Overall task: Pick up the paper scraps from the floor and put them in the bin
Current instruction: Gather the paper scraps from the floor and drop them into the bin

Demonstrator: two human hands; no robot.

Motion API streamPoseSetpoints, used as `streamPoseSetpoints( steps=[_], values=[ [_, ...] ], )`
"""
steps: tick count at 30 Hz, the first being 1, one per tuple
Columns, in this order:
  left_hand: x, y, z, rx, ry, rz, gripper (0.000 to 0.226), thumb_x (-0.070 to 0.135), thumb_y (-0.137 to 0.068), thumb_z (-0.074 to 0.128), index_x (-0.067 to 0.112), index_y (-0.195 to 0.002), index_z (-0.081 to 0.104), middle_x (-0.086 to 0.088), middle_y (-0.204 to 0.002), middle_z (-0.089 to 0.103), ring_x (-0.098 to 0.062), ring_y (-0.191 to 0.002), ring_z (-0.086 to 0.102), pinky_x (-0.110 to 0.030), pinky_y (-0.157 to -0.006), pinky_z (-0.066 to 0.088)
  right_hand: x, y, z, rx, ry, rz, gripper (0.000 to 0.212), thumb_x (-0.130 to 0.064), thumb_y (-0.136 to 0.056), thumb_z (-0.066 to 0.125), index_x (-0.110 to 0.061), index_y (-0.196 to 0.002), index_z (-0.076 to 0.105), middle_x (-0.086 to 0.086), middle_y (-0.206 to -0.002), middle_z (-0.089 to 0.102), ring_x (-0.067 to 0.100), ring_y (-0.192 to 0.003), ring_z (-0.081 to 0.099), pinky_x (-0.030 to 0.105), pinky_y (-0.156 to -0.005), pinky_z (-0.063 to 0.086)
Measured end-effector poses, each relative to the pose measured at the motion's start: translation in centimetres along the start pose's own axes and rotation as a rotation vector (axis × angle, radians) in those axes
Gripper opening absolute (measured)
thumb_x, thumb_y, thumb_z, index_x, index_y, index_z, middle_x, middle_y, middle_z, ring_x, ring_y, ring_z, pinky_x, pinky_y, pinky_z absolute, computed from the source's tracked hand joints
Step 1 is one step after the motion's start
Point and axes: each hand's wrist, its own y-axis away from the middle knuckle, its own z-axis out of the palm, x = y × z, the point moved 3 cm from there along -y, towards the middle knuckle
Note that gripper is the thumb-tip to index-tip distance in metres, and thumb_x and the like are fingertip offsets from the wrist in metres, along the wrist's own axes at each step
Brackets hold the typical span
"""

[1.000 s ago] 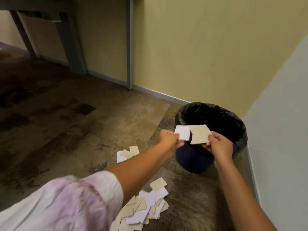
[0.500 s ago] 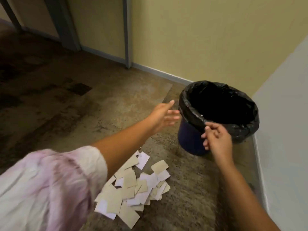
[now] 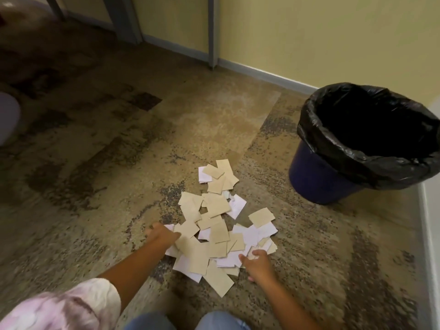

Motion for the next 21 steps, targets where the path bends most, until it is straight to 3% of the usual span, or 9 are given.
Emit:
streamPoseSetpoints(
  steps=[2, 4, 7, 9, 12, 15, 17, 19, 21],
  values=[
    [-0.5, -0.7, 0.5, 0.009, -0.007, -0.013, 0.093, 0.035, -0.08, 0.071, 0.003, -0.147, 0.015, -0.023, -0.15, 0.022, -0.041, -0.133, 0.035, -0.049, -0.103, 0.04, 0.3, -0.1, 0.9, -0.004, -0.124, 0.055, 0.054, -0.03, -0.086, 0.067, -0.005, -0.128, 0.044, 0.018, -0.12, 0.058, 0.029, -0.1, 0.061, 0.033, -0.068, 0.055],
    [-0.6, -1.5, 1.1, -0.012, -0.054, -0.02, 0.096, 0.04, -0.08, 0.069, 0.003, -0.148, 0.012, -0.021, -0.153, 0.017, -0.039, -0.139, 0.025, -0.05, -0.109, 0.034, 0.1, -0.2, 1.1, -0.005, -0.234, 0.088, 0.046, -0.029, -0.088, 0.065, -0.005, -0.122, 0.047, 0.017, -0.105, 0.061, 0.025, -0.085, 0.062, 0.027, -0.055, 0.051],
    [-0.1, -2.6, 1.6, -0.035, 0.03, -0.07, 0.09, 0.042, -0.079, 0.07, 0.002, -0.144, 0.023, -0.021, -0.148, 0.031, -0.038, -0.134, 0.036, -0.049, -0.107, 0.038, -0.7, -0.8, 1.3, -0.01, -0.227, 0.088, 0.028, -0.032, -0.089, 0.062, -0.007, -0.092, 0.051, 0.009, -0.071, 0.058, 0.017, -0.058, 0.056, 0.031, -0.056, 0.054],
    [0.5, -3.0, 1.9, -0.06, 0.083, -0.067, 0.084, 0.04, -0.079, 0.071, 0.002, -0.141, 0.029, -0.021, -0.144, 0.037, -0.038, -0.13, 0.041, -0.048, -0.104, 0.04, -1.4, -1.3, 1.3, 0.012, -0.16, 0.077, 0.038, -0.036, -0.088, 0.063, -0.006, -0.072, 0.045, 0.009, -0.06, 0.054, 0.018, -0.047, 0.053, 0.032, -0.056, 0.054],
    [0.9, -2.9, 2.6, -0.069, -0.014, -0.028, 0.087, 0.046, -0.075, 0.072, 0.004, -0.139, 0.031, -0.02, -0.145, 0.033, -0.037, -0.131, 0.038, -0.046, -0.105, 0.04, -2.2, -1.5, 1.4, 0.066, -0.114, 0.042, 0.041, -0.034, -0.088, 0.064, -0.01, -0.063, 0.04, 0.008, -0.06, 0.051, 0.018, -0.044, 0.05, 0.022, -0.04, 0.045],
    [0.4, -2.3, 2.8, 0.063, -0.207, -0.028, 0.098, 0.053, -0.071, 0.072, 0.01, -0.143, 0.02, -0.017, -0.149, 0.021, -0.037, -0.137, 0.026, -0.047, -0.103, 0.037, -2.7, -0.9, 1.5, 0.091, -0.06, 0.002, 0.037, -0.034, -0.087, 0.065, -0.015, -0.063, 0.044, 0.005, -0.063, 0.056, 0.011, -0.038, 0.053, 0.012, -0.03, 0.035],
    [0.1, -2.2, 3.1, 0.074, -0.16, -0.06, 0.102, 0.05, -0.071, 0.073, 0.011, -0.145, 0.015, -0.018, -0.149, 0.019, -0.038, -0.137, 0.024, -0.049, -0.103, 0.037, -3.1, -0.4, 1.4, 0.089, -0.025, -0.041, 0.033, -0.033, -0.086, 0.066, -0.016, -0.064, 0.049, 0.004, -0.062, 0.059, 0.003, -0.031, 0.052, 0.011, -0.031, 0.035],
    [0.1, -2.3, 3.3, 0.039, -0.136, -0.087, 0.105, 0.05, -0.071, 0.073, 0.01, -0.146, 0.011, -0.019, -0.15, 0.018, -0.039, -0.137, 0.024, -0.05, -0.104, 0.035, -3.6, -0.1, 0.9, 0.109, 0.0, -0.093, 0.036, -0.033, -0.086, 0.067, -0.015, -0.061, 0.048, 0.005, -0.059, 0.058, 0.013, -0.043, 0.059, 0.018, -0.043, 0.042],
    [0.2, -2.5, 3.4, 0.021, -0.145, -0.096, 0.107, 0.052, -0.072, 0.072, 0.009, -0.147, 0.009, -0.02, -0.151, 0.018, -0.038, -0.138, 0.025, -0.049, -0.105, 0.034, -4.3, 0.2, 0.1, 0.162, 0.046, -0.155, 0.042, -0.032, -0.086, 0.066, -0.016, -0.058, 0.039, 0.004, -0.055, 0.05, 0.024, -0.054, 0.056, 0.026, -0.052, 0.039]
  ],
)
